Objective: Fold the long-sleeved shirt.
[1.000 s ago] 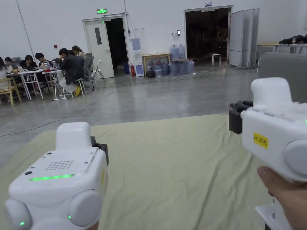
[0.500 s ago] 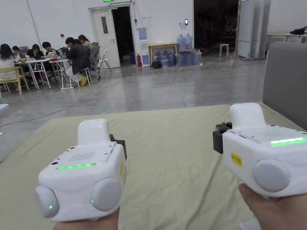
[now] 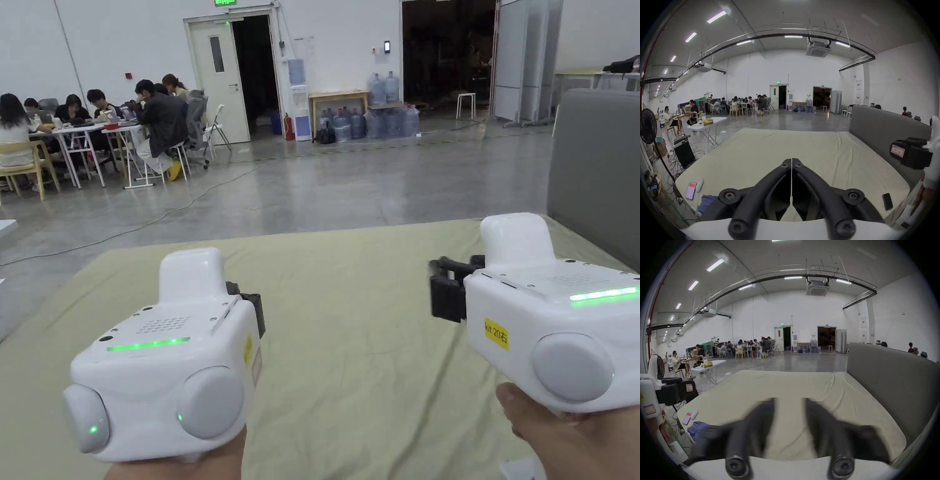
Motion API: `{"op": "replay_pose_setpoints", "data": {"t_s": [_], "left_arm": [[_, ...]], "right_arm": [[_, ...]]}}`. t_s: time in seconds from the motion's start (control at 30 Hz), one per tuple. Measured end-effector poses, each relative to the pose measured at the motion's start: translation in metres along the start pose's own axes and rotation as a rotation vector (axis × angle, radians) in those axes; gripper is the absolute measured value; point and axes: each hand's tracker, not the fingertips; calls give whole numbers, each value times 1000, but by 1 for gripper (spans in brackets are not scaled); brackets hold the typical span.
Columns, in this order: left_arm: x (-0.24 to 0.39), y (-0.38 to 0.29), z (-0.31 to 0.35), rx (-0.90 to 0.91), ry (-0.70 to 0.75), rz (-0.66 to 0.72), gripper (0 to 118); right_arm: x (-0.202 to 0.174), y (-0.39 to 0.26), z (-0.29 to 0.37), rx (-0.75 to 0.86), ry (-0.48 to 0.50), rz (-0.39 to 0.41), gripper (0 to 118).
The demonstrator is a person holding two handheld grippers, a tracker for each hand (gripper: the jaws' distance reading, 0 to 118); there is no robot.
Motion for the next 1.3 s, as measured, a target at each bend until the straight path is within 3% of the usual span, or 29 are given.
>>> {"op": "replay_pose_setpoints", "data": {"t_s": [0.03, 0.07, 0.1, 0.13, 0.17, 0.37, 0.5, 0.6, 0.97, 1.3], "left_arm": [[-2, 0, 1, -14, 20, 15, 63], [-3, 1, 3, 38, 38, 26, 63], [-2, 3, 2, 31, 19, 15, 81], [-3, 5, -2, 23, 25, 15, 111], [1, -1, 7, 46, 14, 12, 115], [1, 8, 8, 68, 39, -14, 118], [0, 7, 6, 47, 25, -4, 118], [0, 3, 2, 24, -3, 8, 118], [0, -1, 0, -4, -4, 6, 118], [-2, -2, -3, -14, 0, 4, 118]], "right_arm": [[0, 2, -2, -7, 5, -4, 118], [-2, 3, -6, -31, -16, -7, 118], [-2, 1, -5, -35, 0, 2, 118], [-1, 4, -7, -23, -42, 5, 118], [-1, 4, -9, -35, -56, 4, 118], [2, 2, -11, -45, -31, -14, 118], [-3, 2, -11, -33, -94, -28, 118], [-10, 1, -6, -15, -122, 6, 118], [-17, 1, -2, -17, -101, 39, 118], [-17, 2, -1, -7, -89, 20, 118]]}}
